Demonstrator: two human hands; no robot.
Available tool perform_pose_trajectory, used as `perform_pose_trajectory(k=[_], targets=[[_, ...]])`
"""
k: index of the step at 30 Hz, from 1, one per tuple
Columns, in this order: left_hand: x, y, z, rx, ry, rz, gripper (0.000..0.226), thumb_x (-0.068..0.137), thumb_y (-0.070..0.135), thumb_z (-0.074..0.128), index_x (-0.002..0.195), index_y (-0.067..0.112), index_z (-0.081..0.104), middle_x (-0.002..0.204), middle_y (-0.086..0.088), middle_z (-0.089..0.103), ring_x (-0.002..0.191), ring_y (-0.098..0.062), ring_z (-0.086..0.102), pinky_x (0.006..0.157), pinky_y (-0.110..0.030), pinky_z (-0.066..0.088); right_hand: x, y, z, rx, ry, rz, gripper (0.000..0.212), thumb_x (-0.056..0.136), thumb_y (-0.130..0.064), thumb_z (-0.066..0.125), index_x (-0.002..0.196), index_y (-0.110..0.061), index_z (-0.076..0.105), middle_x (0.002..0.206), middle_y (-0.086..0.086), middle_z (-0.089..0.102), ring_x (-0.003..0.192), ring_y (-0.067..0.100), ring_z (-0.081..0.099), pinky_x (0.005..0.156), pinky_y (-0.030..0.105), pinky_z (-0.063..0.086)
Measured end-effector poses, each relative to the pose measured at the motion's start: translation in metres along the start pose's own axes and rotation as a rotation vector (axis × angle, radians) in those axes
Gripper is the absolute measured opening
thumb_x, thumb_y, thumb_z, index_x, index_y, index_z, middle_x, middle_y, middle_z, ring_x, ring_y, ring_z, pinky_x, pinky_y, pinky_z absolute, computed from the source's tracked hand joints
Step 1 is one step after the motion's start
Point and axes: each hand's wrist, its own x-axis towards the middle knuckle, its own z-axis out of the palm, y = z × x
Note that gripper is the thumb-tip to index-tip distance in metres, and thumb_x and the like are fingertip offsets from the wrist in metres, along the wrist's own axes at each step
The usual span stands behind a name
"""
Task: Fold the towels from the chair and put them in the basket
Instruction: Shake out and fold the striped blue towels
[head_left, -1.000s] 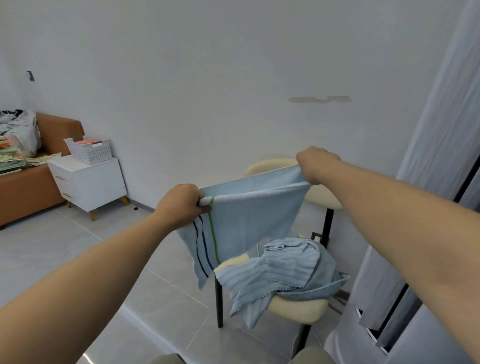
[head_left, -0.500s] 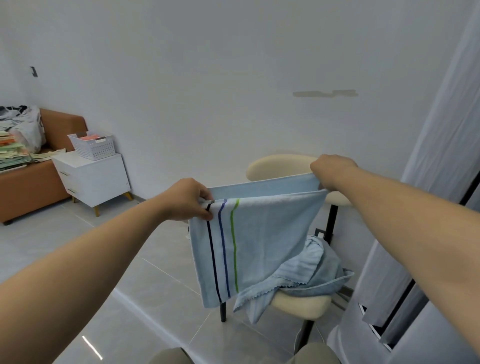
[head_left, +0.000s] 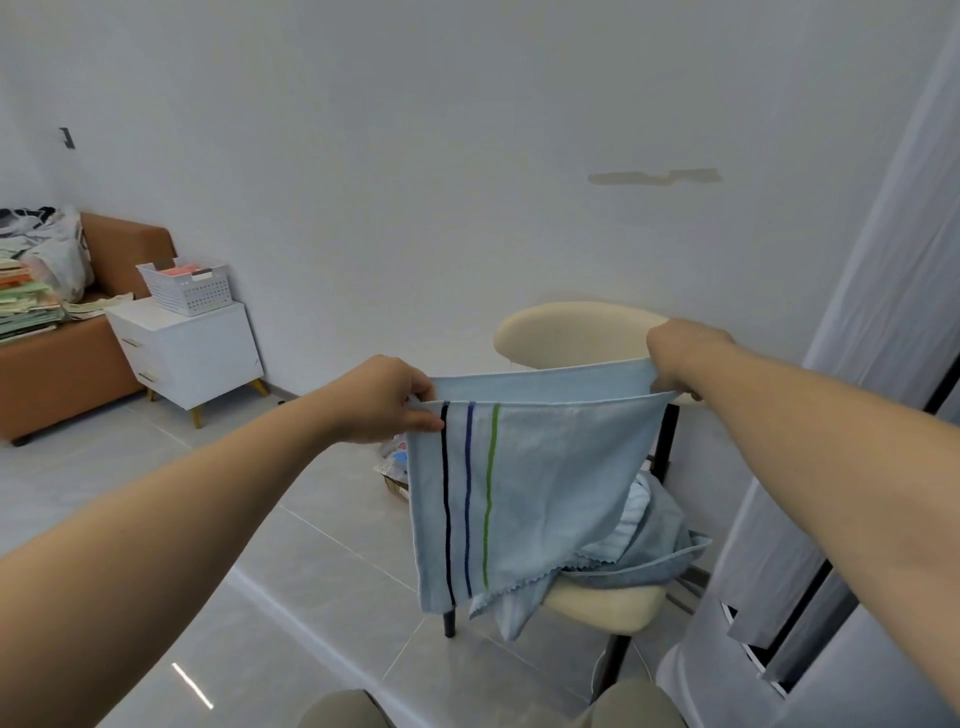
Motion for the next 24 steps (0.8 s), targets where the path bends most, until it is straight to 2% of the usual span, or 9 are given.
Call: perform_pose_trajectory(k=[2, 3, 5, 8, 11, 14, 17, 19, 24], targets=[[0.001, 0.0, 0.003, 0.096, 0.042, -0.002, 0.026, 0.084, 0.046, 0.075, 0.081, 0.02, 0.069, 0.081, 0.002, 0.065, 0.079, -0.016, 0.058, 0.071, -0.036, 0.054, 0.004, -0.001, 0.0, 0.127, -0.122, 0.1, 0.03, 0.087, -0.031, 0.072, 0.066, -0.013, 0.06, 0.056, -0.003, 0.066, 0.061, 0.018, 0.063, 0.077, 0.029, 0.058], [0.001, 0.0, 0.003, 0.124, 0.054, -0.007, 0.03, 0.083, 0.048, 0.075, 0.079, 0.019, 0.068, 0.08, 0.002, 0.064, 0.078, -0.016, 0.058, 0.071, -0.037, 0.054, 0.009, -0.001, 0.003, 0.186, -0.238, 0.163, 0.034, 0.093, -0.032, 0.066, 0.065, -0.013, 0.063, 0.051, -0.002, 0.066, 0.057, 0.014, 0.062, 0.078, 0.026, 0.056], [0.0, -0.002, 0.004, 0.177, 0.056, -0.011, 0.038, 0.084, 0.054, 0.071, 0.075, 0.019, 0.063, 0.077, 0.001, 0.062, 0.075, -0.017, 0.056, 0.066, -0.036, 0.051, 0.026, 0.003, 0.014, 0.33, -0.46, 0.3, 0.038, 0.102, -0.027, 0.054, 0.07, -0.008, 0.061, 0.05, 0.002, 0.065, 0.048, 0.012, 0.058, 0.07, 0.023, 0.051], [-0.001, -0.005, 0.006, 0.339, 0.021, 0.018, 0.046, 0.091, 0.06, 0.057, 0.074, 0.017, 0.059, 0.075, 0.002, 0.057, 0.072, -0.016, 0.054, 0.066, -0.036, 0.051, 0.033, 0.009, 0.026, 0.48, -0.556, 0.324, 0.025, 0.1, -0.011, 0.054, 0.077, -0.002, 0.057, 0.052, 0.009, 0.066, 0.035, 0.014, 0.058, 0.057, 0.021, 0.048], [0.0, -0.005, 0.01, 0.491, -0.018, 0.04, 0.05, 0.098, 0.06, 0.042, 0.077, 0.018, 0.06, 0.079, 0.003, 0.056, 0.072, -0.013, 0.052, 0.065, -0.031, 0.048, 0.036, 0.005, 0.026, 0.65, -0.43, 0.273, 0.021, 0.096, 0.002, 0.052, 0.075, 0.0, 0.054, 0.047, 0.012, 0.064, 0.033, 0.018, 0.057, 0.039, 0.022, 0.049], [-0.001, -0.006, 0.012, 0.459, -0.007, 0.047, 0.051, 0.102, 0.056, 0.037, 0.078, 0.017, 0.06, 0.078, 0.003, 0.054, 0.07, -0.012, 0.051, 0.064, -0.028, 0.043, 0.038, 0.001, 0.02, 0.83, -0.378, 0.352, 0.029, 0.102, -0.002, 0.037, 0.076, 0.003, 0.048, 0.041, 0.017, 0.058, 0.022, 0.02, 0.049, 0.026, 0.02, 0.038], [-0.003, -0.007, 0.015, 0.34, 0.036, 0.08, 0.044, 0.102, 0.051, 0.039, 0.08, 0.017, 0.055, 0.078, 0.004, 0.051, 0.07, -0.012, 0.049, 0.064, -0.028, 0.04, 0.034, -0.001, 0.004, 0.934, -0.262, 0.414, 0.026, 0.104, -0.009, 0.031, 0.087, 0.0, 0.049, 0.036, 0.02, 0.052, 0.018, 0.025, 0.045, 0.023, 0.021, 0.033], [-0.006, -0.003, 0.018, 0.262, 0.068, 0.096, 0.036, 0.103, 0.048, 0.04, 0.081, 0.02, 0.048, 0.079, 0.005, 0.049, 0.07, -0.012, 0.048, 0.063, -0.029, 0.037, 0.029, -0.001, -0.004, 0.883, -0.154, 0.398, 0.024, 0.102, -0.008, 0.032, 0.087, -0.001, 0.05, 0.035, 0.022, 0.051, 0.017, 0.026, 0.044, 0.024, 0.019, 0.032], [-0.013, 0.006, 0.018, -0.021, 0.205, 0.063, 0.029, 0.105, 0.043, 0.037, 0.093, 0.017, 0.045, 0.082, 0.0, 0.057, 0.074, -0.02, 0.055, 0.067, -0.038, 0.047, 0.023, 0.005, -0.002, 0.78, -0.021, 0.33, 0.013, 0.094, -0.002, 0.04, 0.093, 0.001, 0.052, 0.053, 0.026, 0.061, 0.019, 0.029, 0.046, 0.025, 0.021, 0.033]])
